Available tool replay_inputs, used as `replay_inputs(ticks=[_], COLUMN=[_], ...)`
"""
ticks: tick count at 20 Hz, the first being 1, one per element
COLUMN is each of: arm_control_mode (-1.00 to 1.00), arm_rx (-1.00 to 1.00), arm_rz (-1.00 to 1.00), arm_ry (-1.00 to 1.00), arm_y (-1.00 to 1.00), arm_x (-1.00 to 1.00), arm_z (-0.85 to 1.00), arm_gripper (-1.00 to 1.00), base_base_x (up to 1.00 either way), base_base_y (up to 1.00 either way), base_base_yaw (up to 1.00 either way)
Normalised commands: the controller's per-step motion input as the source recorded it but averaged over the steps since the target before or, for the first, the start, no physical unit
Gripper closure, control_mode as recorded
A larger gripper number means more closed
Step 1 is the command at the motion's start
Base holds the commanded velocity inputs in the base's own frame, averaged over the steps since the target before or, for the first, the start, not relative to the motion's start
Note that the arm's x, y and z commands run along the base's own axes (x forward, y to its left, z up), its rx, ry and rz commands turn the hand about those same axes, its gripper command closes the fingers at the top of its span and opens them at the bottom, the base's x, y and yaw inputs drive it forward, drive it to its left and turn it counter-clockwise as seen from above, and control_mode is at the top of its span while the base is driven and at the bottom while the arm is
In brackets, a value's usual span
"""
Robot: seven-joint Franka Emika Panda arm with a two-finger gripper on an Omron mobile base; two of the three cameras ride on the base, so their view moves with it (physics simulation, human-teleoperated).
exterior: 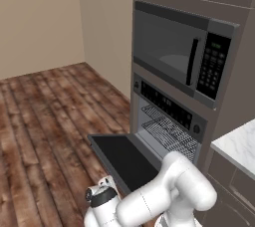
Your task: Place the fish on the top rack of the oven, and slide the tray back inside. Close the oven door.
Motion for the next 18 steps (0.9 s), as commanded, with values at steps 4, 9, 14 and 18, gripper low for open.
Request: replay_inputs(ticks=[4, 9, 14, 18], arm_control_mode=[-1.0, -1.0, -1.0, -1.0], arm_rx=[-0.2, -0.22, -0.23, -0.28], arm_rz=[-0.11, -0.13, -0.13, -0.11], arm_ry=[-0.06, -0.1, -0.03, 0.0], arm_y=[-0.54, -0.74, -0.96, -1.0], arm_x=[0.62, 0.55, 0.42, 0.33], arm_z=[-1.0, -1.0, -0.58, -0.15], arm_gripper=[-1.0, -1.0, -1.0, -1.0], base_base_x=[0.0, 0.0, 0.0, 0.0], base_base_y=[0.0, 0.0, 0.0, 0.0], base_base_yaw=[0.0, 0.0, 0.0, 0.0])
